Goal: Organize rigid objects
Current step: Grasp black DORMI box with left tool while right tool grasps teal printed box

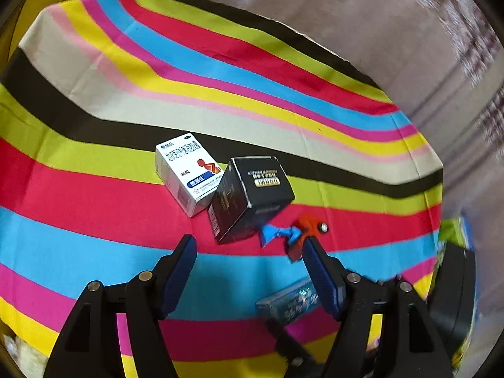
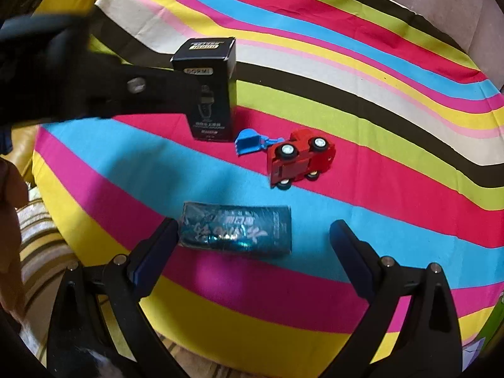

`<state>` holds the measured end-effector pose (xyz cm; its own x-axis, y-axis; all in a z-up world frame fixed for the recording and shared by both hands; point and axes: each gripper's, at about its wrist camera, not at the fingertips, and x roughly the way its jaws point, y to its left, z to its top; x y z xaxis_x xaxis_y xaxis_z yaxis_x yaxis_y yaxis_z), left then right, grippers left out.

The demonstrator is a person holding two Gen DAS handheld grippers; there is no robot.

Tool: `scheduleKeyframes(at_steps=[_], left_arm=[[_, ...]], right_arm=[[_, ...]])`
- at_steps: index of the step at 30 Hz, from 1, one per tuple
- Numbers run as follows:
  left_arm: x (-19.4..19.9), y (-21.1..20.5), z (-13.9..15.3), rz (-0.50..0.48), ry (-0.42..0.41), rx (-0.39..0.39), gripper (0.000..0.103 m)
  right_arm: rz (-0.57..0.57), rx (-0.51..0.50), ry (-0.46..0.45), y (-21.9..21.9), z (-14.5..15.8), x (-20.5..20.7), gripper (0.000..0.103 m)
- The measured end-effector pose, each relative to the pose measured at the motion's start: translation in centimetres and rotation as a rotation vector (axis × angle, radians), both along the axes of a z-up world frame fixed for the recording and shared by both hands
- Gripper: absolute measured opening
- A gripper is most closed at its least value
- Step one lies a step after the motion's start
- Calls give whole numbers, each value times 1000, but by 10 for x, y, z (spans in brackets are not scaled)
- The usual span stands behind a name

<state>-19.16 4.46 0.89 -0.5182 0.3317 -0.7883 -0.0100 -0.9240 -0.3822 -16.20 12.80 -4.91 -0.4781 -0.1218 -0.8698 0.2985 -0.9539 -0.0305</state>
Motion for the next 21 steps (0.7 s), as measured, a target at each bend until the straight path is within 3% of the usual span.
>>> scheduleKeyframes(at_steps=[10,16,18,20,21], left_arm=[[-17,16,-13,55,-19,-46,70],[-27,24,-19,115,-27,-96,70],[-31,25,-21,127,-29,-115,62],[-33,24,-24,130,-31,-126,47],[-34,23,-24,129,-30,-129,47]], right_arm=[[-93,-39,-40,15,-10,-9,97],[-125,-50,-47,22,-12,-8,82],[-134,-65,-53,25,-13,-8,77],[-141,-71,-48,27,-12,-7,76],[-142,-77,-45,29,-12,-6,76]])
